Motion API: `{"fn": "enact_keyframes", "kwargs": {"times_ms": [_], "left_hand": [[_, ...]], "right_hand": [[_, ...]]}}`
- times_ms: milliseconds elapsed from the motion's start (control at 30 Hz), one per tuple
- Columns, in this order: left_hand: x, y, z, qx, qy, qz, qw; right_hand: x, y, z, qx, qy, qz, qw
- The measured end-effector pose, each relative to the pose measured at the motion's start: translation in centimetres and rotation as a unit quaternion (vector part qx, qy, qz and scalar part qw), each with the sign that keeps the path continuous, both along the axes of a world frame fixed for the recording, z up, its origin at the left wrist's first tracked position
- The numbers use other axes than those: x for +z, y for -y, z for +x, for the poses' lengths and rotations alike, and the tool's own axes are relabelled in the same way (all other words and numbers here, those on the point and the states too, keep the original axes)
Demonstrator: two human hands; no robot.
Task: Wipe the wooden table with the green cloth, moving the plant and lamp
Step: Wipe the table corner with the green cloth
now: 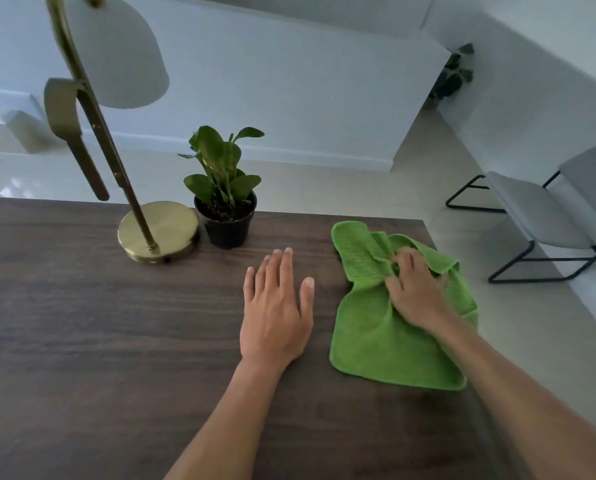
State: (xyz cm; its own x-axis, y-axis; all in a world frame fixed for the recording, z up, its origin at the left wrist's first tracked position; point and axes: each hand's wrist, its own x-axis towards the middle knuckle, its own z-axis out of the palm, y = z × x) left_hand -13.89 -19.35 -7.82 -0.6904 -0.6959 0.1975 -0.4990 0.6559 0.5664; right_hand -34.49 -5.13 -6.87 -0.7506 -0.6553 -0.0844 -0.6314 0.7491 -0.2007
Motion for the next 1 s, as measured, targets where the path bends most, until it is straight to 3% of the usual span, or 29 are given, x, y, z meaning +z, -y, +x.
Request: {"fn": "enact_keyframes", "kwargs": {"times_ms": [67, 167, 333, 400, 467, 567, 633, 700, 833, 1000], "left_hand": [[0.0, 0.0, 0.0, -0.001, -0.012, 0.000, 1.000], [-0.1, 0.0, 0.1, -0.003, -0.031, 0.013, 0.999], [0.5, 0.1, 1.3, 0.013, -0.125, 0.097, 0.987], [0.8, 0.4, 2.7, 0.026, -0.116, 0.106, 0.987], [0.6, 1.1, 4.8, 0.018, -0.056, 0.045, 0.997], [-0.3, 1.5, 8.2, -0.033, 0.074, -0.067, 0.994], [-0.6, 1.5, 9.5, -0.019, 0.101, -0.074, 0.992], [-0.5, 1.4, 9.6, -0.002, 0.105, -0.070, 0.992], [-0.6, 1.4, 9.0, 0.011, 0.104, -0.075, 0.992], [-0.5, 1.4, 8.9, 0.011, 0.100, -0.071, 0.992]], "right_hand": [[0.4, 2.6, -3.4, -0.065, -0.002, 0.013, 0.998], [-0.5, 7.8, -4.6, -0.081, -0.006, 0.051, 0.995], [-0.6, 9.8, 4.0, 0.075, -0.032, 0.072, 0.994], [-0.6, 6.2, 7.5, 0.135, -0.042, 0.061, 0.988], [-0.5, 1.7, 7.8, 0.150, -0.048, 0.067, 0.985], [0.0, -0.6, 3.1, 0.039, -0.038, 0.092, 0.994], [0.6, 2.8, 0.6, -0.074, 0.001, 0.077, 0.994], [0.7, 7.9, 0.5, -0.104, 0.020, 0.063, 0.992], [-0.5, 14.1, 5.8, 0.053, 0.003, 0.062, 0.997], [-0.5, 5.1, 11.4, 0.188, -0.033, 0.060, 0.980]]}}
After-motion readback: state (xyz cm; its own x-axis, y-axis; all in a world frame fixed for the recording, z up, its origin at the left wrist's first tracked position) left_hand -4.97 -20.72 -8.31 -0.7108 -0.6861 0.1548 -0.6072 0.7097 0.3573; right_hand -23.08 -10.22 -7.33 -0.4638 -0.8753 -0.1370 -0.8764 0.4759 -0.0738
